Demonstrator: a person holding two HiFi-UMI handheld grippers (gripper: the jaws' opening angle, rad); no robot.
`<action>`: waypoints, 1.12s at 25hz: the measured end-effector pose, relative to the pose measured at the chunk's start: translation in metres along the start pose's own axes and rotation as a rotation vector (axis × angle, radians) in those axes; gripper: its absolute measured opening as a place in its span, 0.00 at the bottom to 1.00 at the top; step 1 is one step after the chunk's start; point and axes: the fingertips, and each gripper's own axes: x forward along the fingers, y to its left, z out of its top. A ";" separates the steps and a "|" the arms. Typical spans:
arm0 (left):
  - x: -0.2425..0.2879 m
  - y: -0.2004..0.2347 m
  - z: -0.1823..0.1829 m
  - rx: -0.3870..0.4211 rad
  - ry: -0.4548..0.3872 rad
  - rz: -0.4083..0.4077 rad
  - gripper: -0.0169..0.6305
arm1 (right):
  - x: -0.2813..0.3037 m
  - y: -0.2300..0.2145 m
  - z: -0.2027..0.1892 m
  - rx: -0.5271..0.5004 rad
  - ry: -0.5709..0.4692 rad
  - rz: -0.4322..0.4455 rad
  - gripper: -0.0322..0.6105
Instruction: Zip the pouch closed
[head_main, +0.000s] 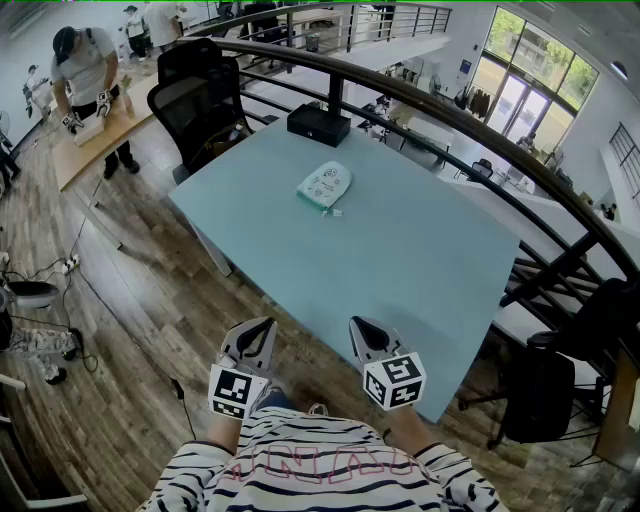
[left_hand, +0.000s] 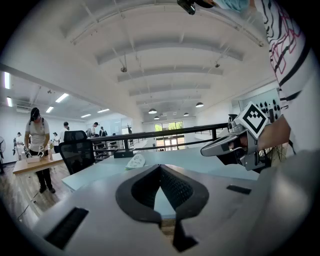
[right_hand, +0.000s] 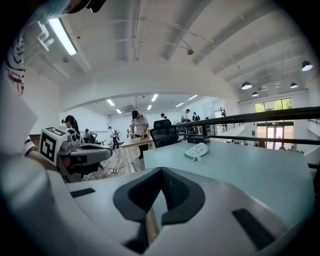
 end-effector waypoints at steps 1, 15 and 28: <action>0.000 0.001 -0.001 -0.001 -0.003 0.001 0.06 | 0.000 0.000 0.001 0.010 -0.011 0.004 0.09; 0.033 0.041 -0.023 -0.042 0.018 -0.089 0.19 | 0.048 -0.013 -0.003 0.076 0.018 -0.048 0.26; 0.061 0.162 -0.033 0.027 0.057 -0.322 0.27 | 0.145 0.013 0.018 0.180 0.009 -0.262 0.26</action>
